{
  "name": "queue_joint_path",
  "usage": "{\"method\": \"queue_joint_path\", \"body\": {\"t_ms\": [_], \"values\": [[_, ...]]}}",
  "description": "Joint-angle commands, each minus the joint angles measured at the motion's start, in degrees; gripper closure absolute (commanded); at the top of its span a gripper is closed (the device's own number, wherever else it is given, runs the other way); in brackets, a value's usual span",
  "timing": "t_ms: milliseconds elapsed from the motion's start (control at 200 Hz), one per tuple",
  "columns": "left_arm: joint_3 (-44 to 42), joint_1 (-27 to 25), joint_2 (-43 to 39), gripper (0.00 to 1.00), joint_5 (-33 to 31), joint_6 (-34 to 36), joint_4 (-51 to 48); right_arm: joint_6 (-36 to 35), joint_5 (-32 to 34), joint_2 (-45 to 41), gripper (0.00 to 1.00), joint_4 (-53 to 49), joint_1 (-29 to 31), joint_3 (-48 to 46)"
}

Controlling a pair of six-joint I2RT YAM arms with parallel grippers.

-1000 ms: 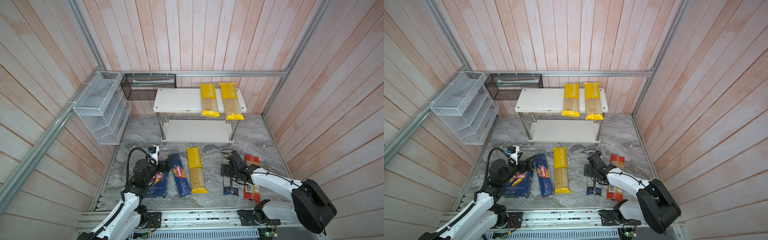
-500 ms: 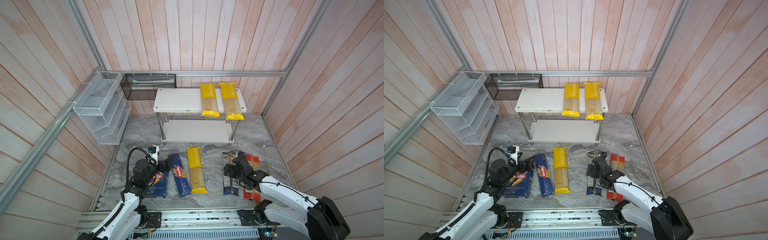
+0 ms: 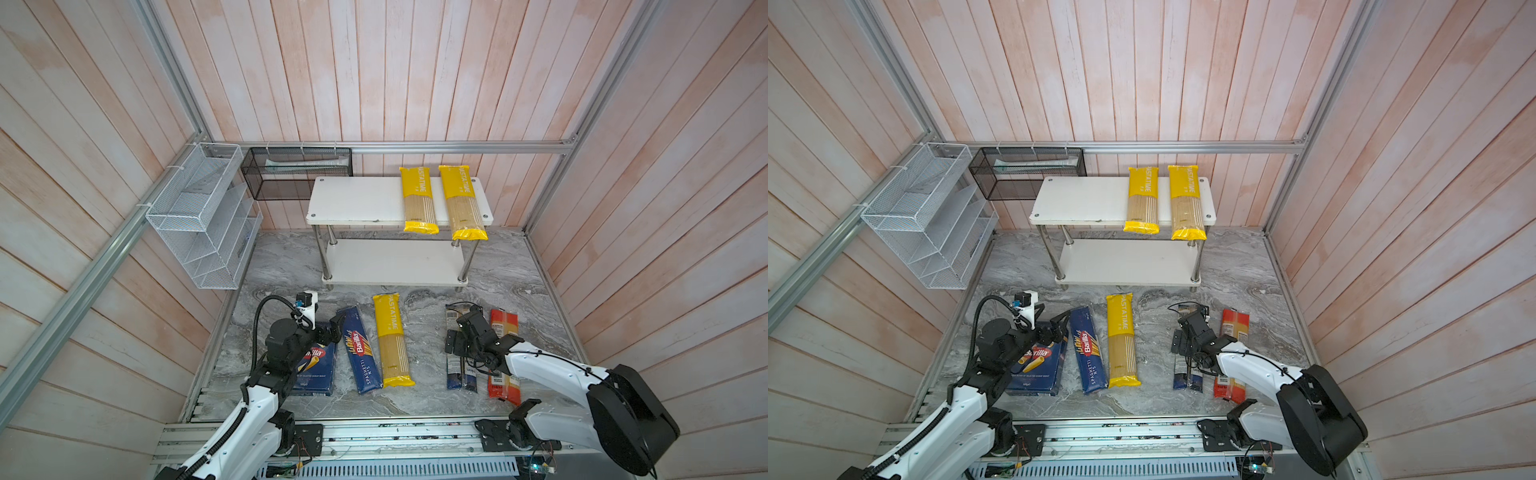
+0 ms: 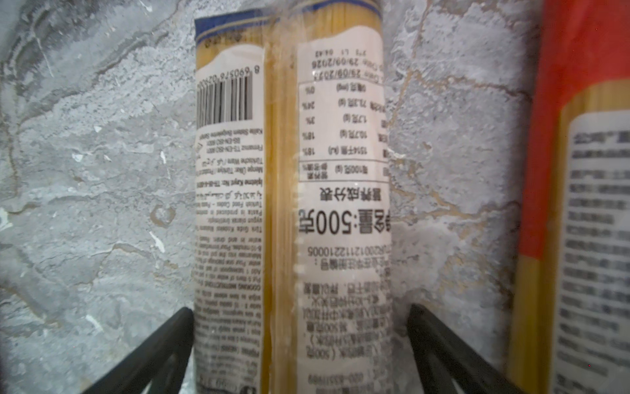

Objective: Place and organize the pasta boxes and bags onto the shelf
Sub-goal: 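Close the right gripper around the clear spaghetti pack's end, then lift the clear spaghetti pack upright off the table with the right gripper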

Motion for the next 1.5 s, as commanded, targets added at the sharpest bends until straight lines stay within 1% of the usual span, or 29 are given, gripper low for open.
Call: {"method": "queue_joint_path", "body": {"t_ms": [0,240,400,470,630,690,885,1010,1165,1245,1305,1495], "values": [[1.04,0.12,-0.26,0.0,0.26,0.73,-0.06,-0.21,-2.42,1.84,0.02,1.79,-0.21,1.43],[0.86,0.15,-0.7,0.0,0.08,0.59,-0.12,-1.39,-2.99,5.49,0.02,3.06,-0.19,2.67],[1.02,0.14,-0.49,0.0,0.06,0.61,-0.1,-4.41,-3.52,10.29,0.02,2.67,1.38,5.48],[1.01,0.15,-0.41,0.0,0.08,0.66,-0.13,-4.92,-4.04,11.04,0.02,3.48,1.99,6.01],[0.86,0.18,-0.63,0.0,0.47,0.82,-0.06,-6.1,-4.63,8.96,0.02,3.38,2.49,6.34],[0.84,0.19,-0.84,0.0,0.35,0.84,-0.07,-6.41,-4.43,7.41,0.02,2.07,2.5,6.36],[0.86,0.12,-0.74,0.0,0.3,0.81,-0.06,-8.84,-6.78,4.46,0.02,-2.22,2.79,5.87],[0.6,0.14,-1.25,0.0,0.38,0.8,-0.06,-6.86,-6.93,4.48,0.02,-7.14,3.37,6.15],[0.23,0.14,-1.87,0.0,-0.23,0.52,-0.08,-3.65,-4.05,5.11,0.02,-10.09,5.62,5.98],[0.36,0.11,-1.62,0.0,-0.11,0.6,-0.07,-2.07,-1.09,5.73,0.02,-10.02,8.08,6.06],[0.4,0.13,-1.54,0.0,0.36,0.79,-0.06,-1.44,-0.72,6.56,0.02,-9.37,9.2,5.57],[0.54,0.16,-1.33,0.01,-0.34,0.56,-0.13,1.87,0.03,6.47,0.02,-7.74,9.72,1.41]]}}
